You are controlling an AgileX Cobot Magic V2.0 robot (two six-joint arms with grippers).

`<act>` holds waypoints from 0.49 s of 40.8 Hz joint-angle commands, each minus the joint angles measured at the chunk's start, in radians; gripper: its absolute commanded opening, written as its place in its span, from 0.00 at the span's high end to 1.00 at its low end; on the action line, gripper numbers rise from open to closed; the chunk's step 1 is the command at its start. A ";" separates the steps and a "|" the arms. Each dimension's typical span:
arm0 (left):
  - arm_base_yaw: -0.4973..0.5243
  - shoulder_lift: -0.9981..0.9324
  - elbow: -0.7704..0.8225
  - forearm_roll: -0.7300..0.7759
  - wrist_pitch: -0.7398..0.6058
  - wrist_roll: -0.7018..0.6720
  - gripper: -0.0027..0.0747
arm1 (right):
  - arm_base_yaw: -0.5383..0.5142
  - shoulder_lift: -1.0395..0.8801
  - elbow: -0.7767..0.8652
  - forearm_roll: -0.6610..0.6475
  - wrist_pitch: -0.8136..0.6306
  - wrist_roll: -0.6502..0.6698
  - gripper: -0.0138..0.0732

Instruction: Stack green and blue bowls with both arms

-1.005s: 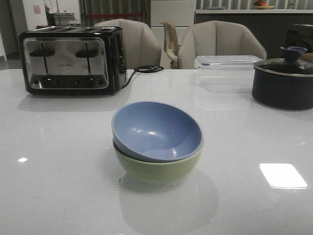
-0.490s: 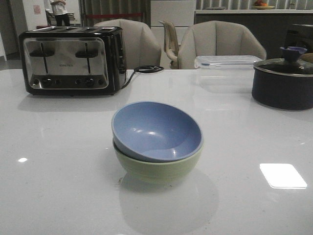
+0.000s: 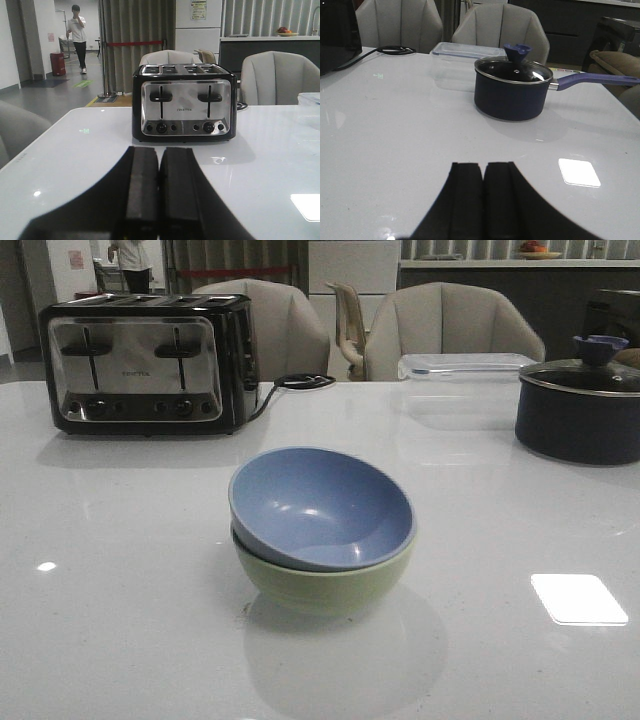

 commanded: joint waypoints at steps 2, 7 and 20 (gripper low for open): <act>0.001 -0.016 0.009 -0.007 -0.090 0.000 0.84 | -0.006 -0.020 -0.006 0.003 -0.102 -0.006 0.79; 0.001 -0.016 0.009 -0.007 -0.090 0.000 0.84 | -0.006 -0.020 -0.006 0.004 -0.110 -0.004 0.79; 0.001 -0.016 0.009 -0.007 -0.090 0.000 0.84 | 0.027 -0.020 -0.006 -0.137 -0.167 0.200 0.79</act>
